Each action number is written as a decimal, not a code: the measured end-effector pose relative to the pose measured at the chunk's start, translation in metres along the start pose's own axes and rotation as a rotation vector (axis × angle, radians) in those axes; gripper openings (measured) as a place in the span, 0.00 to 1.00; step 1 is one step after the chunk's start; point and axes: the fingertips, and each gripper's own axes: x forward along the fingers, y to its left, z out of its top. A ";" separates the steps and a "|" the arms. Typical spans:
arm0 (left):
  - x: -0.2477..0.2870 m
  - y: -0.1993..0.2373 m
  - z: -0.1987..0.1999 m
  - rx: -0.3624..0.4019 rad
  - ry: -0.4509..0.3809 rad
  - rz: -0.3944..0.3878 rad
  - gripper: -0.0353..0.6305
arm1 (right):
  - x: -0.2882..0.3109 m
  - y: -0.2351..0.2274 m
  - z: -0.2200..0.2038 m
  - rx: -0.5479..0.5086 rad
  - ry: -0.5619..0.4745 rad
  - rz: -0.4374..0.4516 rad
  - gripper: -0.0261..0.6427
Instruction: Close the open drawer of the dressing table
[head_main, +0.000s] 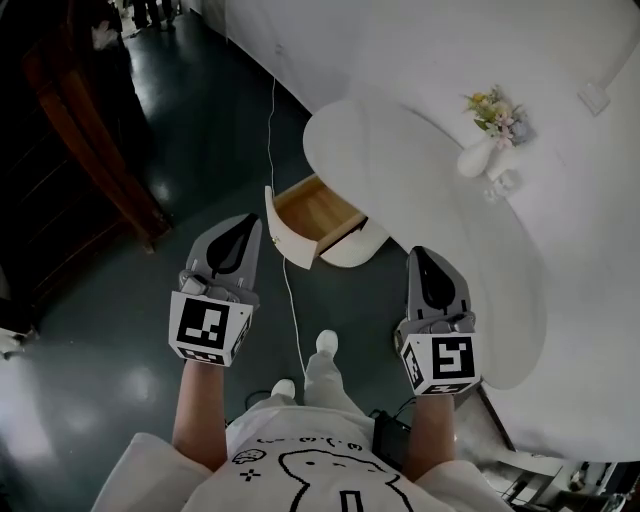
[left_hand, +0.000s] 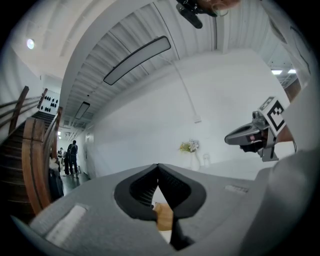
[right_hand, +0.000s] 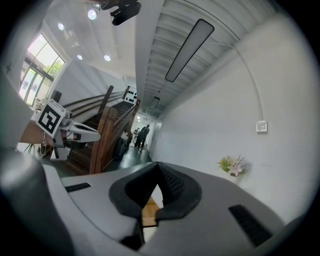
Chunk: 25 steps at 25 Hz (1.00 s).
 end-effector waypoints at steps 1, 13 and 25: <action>0.007 0.002 -0.001 -0.005 -0.002 0.006 0.07 | 0.007 -0.004 -0.002 0.001 -0.004 0.007 0.03; 0.111 0.022 -0.018 -0.008 0.050 0.080 0.07 | 0.120 -0.071 -0.028 0.041 -0.004 0.088 0.03; 0.184 0.053 -0.047 -0.046 0.098 0.192 0.08 | 0.222 -0.097 -0.050 0.018 0.010 0.232 0.03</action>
